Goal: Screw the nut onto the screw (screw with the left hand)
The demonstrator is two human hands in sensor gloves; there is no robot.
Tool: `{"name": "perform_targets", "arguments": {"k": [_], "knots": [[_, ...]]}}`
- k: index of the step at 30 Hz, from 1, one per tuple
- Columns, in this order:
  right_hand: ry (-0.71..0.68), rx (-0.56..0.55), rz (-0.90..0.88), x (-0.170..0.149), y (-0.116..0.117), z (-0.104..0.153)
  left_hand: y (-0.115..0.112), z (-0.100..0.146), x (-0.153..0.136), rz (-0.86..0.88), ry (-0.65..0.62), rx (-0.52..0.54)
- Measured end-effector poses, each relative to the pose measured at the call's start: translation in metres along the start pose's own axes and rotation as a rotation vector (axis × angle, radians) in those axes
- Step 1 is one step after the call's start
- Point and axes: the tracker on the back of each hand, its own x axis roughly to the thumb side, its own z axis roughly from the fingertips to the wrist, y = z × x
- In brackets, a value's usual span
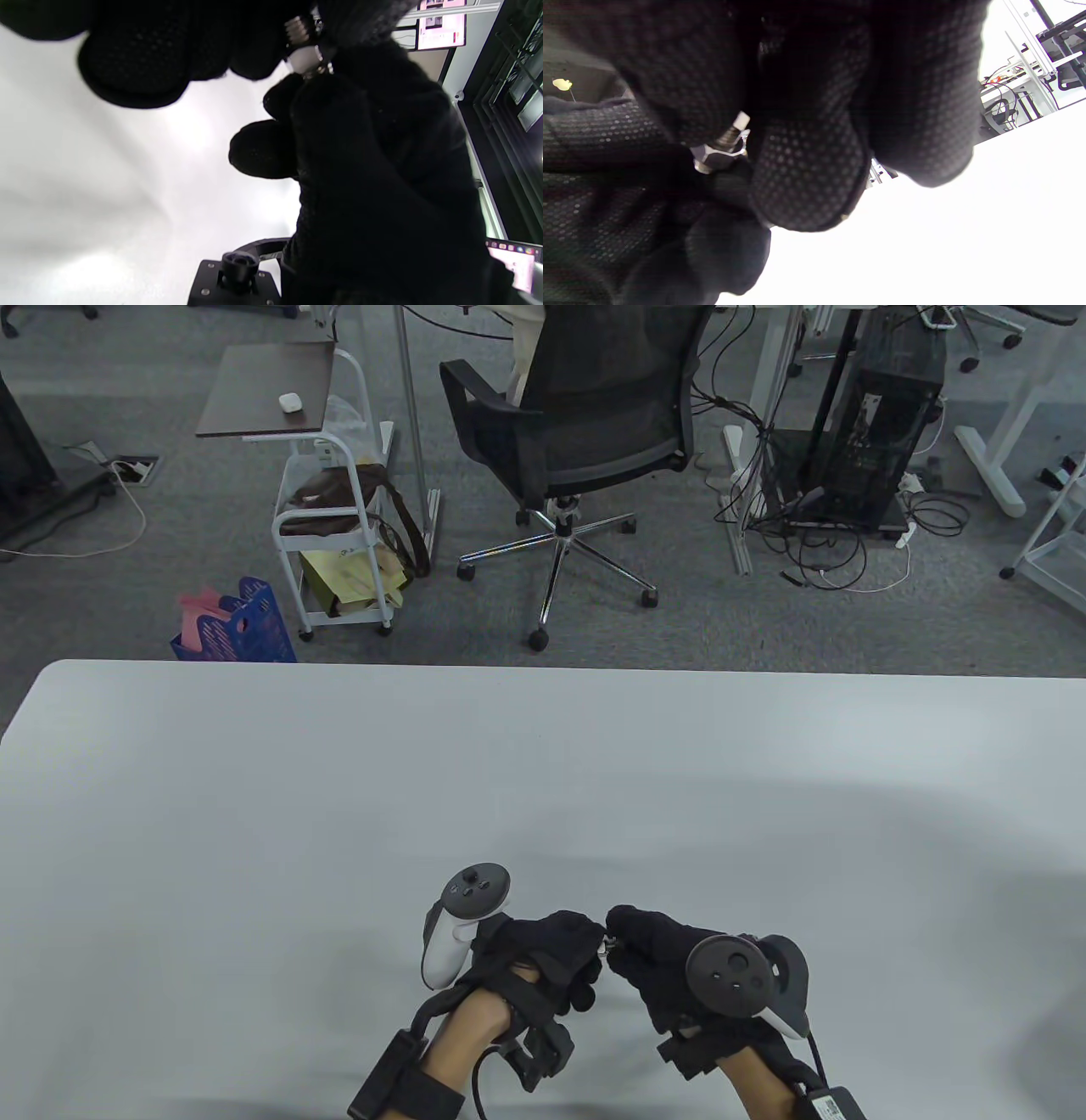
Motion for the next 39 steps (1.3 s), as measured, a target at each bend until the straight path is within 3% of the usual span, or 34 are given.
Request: {"name": "perform_targets", "arguments": {"k": [8, 12, 20, 25, 30, 36, 39], "knots": [[0.007, -0.015, -0.028, -0.0003, -0.0008, 0.0003, 0.0002, -0.0001, 0.0031, 0.021, -0.031, -0.061], [0.006, -0.017, -0.027, -0.0002, -0.0005, 0.0001, 0.0012, 0.0012, 0.0, 0.02, -0.002, 0.01], [0.01, 0.044, -0.067, -0.0008, 0.0021, -0.0009, 0.0015, 0.0026, 0.0053, -0.014, -0.012, 0.013], [0.007, 0.004, -0.043, 0.0002, -0.0009, 0.0001, -0.0002, 0.002, 0.0059, 0.009, -0.022, -0.06], [0.008, -0.003, -0.036, -0.0003, -0.0016, -0.0002, 0.0011, 0.0026, 0.0025, -0.026, 0.0, 0.045], [-0.004, -0.016, -0.016, 0.002, -0.0028, 0.0, -0.0009, 0.0017, 0.0069, -0.001, -0.028, -0.062], [-0.002, -0.023, -0.015, 0.0011, -0.0036, 0.0001, -0.0002, 0.0027, 0.0039, 0.026, -0.027, -0.024]]}}
